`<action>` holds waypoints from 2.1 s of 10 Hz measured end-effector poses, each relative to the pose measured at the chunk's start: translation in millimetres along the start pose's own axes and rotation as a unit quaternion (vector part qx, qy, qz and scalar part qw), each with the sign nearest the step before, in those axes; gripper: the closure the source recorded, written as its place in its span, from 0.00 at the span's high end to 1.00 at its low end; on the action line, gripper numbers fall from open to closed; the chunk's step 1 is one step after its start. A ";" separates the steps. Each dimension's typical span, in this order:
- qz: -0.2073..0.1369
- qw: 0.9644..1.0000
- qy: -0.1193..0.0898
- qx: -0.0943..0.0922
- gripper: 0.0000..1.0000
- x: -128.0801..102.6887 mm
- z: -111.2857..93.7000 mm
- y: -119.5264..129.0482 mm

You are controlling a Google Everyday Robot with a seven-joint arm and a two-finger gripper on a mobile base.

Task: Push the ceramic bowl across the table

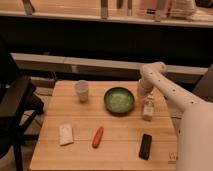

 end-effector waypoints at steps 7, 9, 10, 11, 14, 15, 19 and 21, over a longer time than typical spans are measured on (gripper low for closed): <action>-0.038 0.999 0.002 -0.008 0.02 -12.2 8.9 -2.6; -0.051 0.999 0.004 -0.013 0.02 -16.2 10.9 -1.4; -0.057 0.998 0.005 -0.015 0.02 -17.9 11.1 -0.9; -0.063 0.998 0.006 -0.017 0.02 -19.7 11.7 0.0; -0.089 0.996 0.009 -0.026 0.02 -33.7 12.6 4.2; -0.096 0.995 0.009 -0.028 0.02 -37.1 12.8 5.5; -0.136 0.990 0.013 -0.042 0.02 -66.2 13.0 14.2; -0.161 0.986 0.016 -0.050 0.02 -79.8 12.4 19.7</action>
